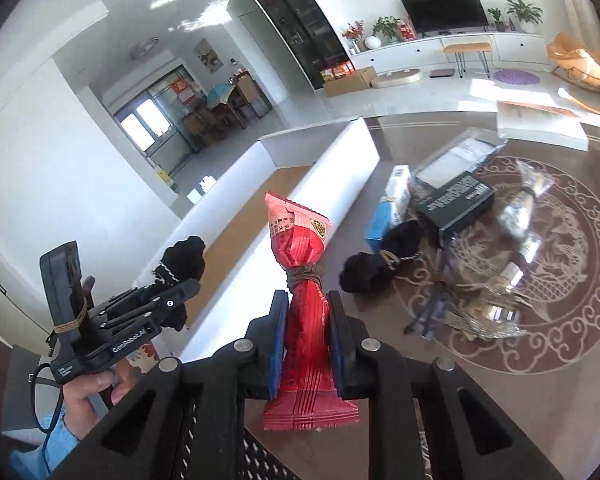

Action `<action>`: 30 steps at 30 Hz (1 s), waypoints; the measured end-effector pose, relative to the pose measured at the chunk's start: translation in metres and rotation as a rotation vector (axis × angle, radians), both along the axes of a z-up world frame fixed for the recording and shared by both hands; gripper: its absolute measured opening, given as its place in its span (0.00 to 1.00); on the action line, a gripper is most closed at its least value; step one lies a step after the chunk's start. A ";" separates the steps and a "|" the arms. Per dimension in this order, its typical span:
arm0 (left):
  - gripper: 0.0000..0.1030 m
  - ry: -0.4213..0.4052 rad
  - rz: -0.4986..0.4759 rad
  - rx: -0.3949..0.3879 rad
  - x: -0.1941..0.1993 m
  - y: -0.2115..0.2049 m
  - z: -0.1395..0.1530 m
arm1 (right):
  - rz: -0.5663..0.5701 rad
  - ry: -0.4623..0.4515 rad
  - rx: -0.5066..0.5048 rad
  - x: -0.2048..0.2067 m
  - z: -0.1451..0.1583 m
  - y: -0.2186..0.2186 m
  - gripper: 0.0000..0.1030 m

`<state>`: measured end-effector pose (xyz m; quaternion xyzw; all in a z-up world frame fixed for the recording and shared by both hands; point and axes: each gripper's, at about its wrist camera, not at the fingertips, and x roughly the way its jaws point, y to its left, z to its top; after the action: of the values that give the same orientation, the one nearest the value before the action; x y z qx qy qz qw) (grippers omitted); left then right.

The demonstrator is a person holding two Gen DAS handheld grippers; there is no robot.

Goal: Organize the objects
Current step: 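Carry red packet to bin with right gripper while left gripper carries black hat, then release both items in the bin and bring both tools back to the table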

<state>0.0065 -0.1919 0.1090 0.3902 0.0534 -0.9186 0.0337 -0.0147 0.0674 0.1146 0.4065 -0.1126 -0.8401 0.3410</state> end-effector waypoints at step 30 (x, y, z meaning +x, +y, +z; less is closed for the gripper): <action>1.00 -0.167 -0.300 0.081 0.016 0.168 -0.090 | -0.273 0.079 0.531 0.018 -0.121 0.115 0.95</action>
<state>0.0222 -0.0237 0.0194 0.4696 0.0284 -0.8749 -0.1152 0.0035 0.1823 -0.0065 0.4298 0.0708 -0.8933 0.1109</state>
